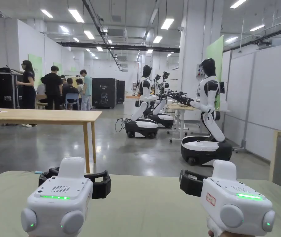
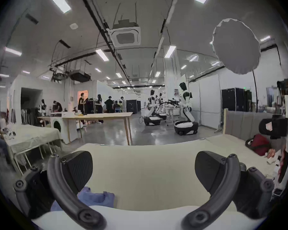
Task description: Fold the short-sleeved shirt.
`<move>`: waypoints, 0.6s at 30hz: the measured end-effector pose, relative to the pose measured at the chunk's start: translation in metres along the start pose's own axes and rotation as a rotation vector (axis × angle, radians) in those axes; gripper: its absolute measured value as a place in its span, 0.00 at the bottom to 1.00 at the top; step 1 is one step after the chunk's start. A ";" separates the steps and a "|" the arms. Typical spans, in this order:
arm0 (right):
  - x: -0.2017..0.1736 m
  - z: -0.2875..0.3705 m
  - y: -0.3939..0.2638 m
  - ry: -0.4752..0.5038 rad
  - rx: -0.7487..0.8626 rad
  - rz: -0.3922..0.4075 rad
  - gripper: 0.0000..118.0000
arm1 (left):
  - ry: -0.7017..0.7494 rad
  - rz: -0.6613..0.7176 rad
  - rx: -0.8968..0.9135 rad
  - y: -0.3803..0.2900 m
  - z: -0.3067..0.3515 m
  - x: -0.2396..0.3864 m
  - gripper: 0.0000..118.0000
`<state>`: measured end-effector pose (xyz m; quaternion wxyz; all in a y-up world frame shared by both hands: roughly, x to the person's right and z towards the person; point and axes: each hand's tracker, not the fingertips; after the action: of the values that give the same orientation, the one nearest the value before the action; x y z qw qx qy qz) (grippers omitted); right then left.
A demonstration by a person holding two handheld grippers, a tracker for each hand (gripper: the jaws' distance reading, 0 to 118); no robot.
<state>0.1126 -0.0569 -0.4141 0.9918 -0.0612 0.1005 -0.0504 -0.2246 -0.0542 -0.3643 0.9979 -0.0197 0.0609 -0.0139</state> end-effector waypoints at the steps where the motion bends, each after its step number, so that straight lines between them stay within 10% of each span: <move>1: -0.001 0.000 0.000 -0.002 -0.001 0.011 1.00 | -0.003 0.005 -0.006 0.000 -0.002 0.003 1.00; 10: -0.013 0.001 -0.003 -0.008 -0.021 0.127 0.90 | -0.028 -0.011 -0.046 0.001 -0.004 0.006 0.97; 11: -0.015 0.002 -0.004 -0.032 -0.001 0.147 0.67 | -0.063 -0.003 -0.045 -0.001 -0.003 0.005 0.88; 12: -0.014 0.001 -0.004 -0.079 0.001 0.157 0.21 | -0.042 -0.010 -0.056 -0.001 -0.003 0.008 0.45; 13: -0.013 0.002 -0.004 -0.107 0.006 0.143 0.05 | 0.040 -0.044 -0.073 -0.002 -0.002 0.012 0.00; 18: -0.014 0.007 -0.005 -0.049 0.011 0.153 0.05 | 0.008 -0.032 -0.025 -0.008 0.000 0.016 0.00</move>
<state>0.1003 -0.0596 -0.4036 0.9952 -0.0493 0.0803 0.0268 -0.2089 -0.0631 -0.3661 0.9969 -0.0331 0.0646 -0.0291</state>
